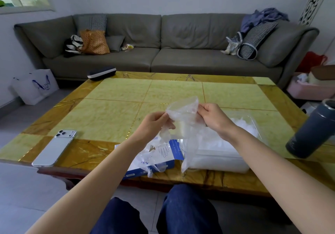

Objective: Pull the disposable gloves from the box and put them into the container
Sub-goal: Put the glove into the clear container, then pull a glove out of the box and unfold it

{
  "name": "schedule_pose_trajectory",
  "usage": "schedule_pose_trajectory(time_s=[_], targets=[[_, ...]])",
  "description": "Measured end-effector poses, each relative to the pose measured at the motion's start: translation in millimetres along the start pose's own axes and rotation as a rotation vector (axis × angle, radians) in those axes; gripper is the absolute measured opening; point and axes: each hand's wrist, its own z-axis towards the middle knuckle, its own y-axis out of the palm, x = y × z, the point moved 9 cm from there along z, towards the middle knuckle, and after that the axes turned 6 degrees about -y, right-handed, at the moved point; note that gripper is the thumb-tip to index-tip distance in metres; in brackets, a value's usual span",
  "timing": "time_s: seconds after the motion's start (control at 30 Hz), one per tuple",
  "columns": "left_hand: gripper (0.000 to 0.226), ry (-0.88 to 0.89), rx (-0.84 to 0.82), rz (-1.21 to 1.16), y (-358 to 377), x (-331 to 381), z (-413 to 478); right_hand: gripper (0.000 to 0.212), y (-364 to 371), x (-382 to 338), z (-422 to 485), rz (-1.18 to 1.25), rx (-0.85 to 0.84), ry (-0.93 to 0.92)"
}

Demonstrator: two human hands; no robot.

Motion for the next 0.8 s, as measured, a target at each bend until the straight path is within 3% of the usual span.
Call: schedule_pose_trajectory(time_s=[0.1,0.2,0.27,0.4,0.53,0.63,0.7,0.8], targets=[[0.011,-0.009,0.240,0.164,-23.6,-3.1,9.1,0.034,-4.9,-2.0,-3.9,-0.017,0.035,-0.017],[0.019,0.168,0.476,0.161,-41.9,26.9,-4.6,0.031,-12.7,-5.4,-6.0,-0.092,0.113,-0.066],[0.017,0.278,0.383,0.159,-29.1,46.9,-8.7,0.032,-14.4,-8.4,-6.9,-0.138,0.134,-0.103],[0.055,0.205,0.083,0.344,15.1,51.4,2.7,0.030,-9.8,-17.0,-12.4,-0.177,0.106,-0.165],[0.022,0.325,0.103,0.439,21.5,67.5,10.3,0.016,-4.4,-17.1,-15.2,-0.241,-0.026,-0.170],[0.014,0.377,-0.151,0.449,40.1,82.5,5.5,0.080,-11.7,-32.6,-17.9,-0.351,-0.172,-0.283],[0.012,0.376,-0.294,0.523,50.3,89.6,1.7,0.086,-13.4,-47.2,-20.1,-0.326,-0.262,-0.355],[0.014,0.383,-0.371,0.601,55.3,102.0,5.2,0.076,-16.9,-40.3,-16.1,-0.244,-0.342,-0.259]])
